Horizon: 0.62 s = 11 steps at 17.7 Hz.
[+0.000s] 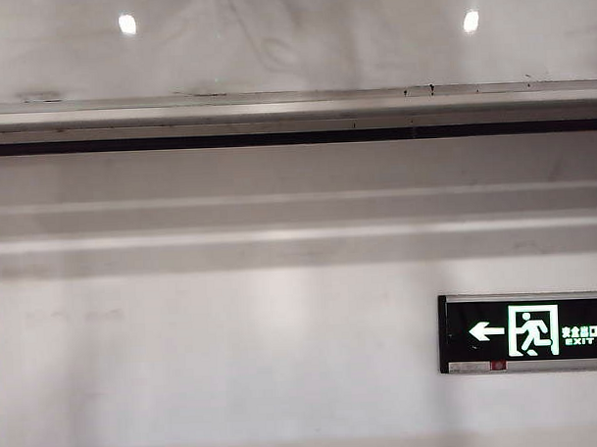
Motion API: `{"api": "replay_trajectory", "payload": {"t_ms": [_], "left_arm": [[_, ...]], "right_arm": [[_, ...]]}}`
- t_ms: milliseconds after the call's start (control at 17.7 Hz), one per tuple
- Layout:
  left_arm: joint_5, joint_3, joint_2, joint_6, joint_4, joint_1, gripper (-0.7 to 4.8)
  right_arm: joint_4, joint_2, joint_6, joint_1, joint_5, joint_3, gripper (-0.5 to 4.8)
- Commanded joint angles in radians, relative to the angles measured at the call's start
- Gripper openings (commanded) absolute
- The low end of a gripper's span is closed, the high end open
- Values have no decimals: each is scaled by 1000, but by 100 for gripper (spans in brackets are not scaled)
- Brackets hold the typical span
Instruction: Wipe the whiteboard clean using the black magnetic whiteboard eraser attached to the whiteboard.
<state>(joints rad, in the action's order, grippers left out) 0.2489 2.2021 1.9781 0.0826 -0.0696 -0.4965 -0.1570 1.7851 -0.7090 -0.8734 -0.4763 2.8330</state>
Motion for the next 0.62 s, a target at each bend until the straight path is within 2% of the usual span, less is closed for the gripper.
{"api": "replay_trajectory", "payload": {"t_ms": [57, 623], "left_arm": [[110, -2, -5, 0, 69, 70, 146], [106, -2, -68, 0, 87, 189, 146]], "right_arm": [[11, -4, -2, -1, 0, 3, -5], [11, -2, -1, -1, 3, 2, -5]]}}
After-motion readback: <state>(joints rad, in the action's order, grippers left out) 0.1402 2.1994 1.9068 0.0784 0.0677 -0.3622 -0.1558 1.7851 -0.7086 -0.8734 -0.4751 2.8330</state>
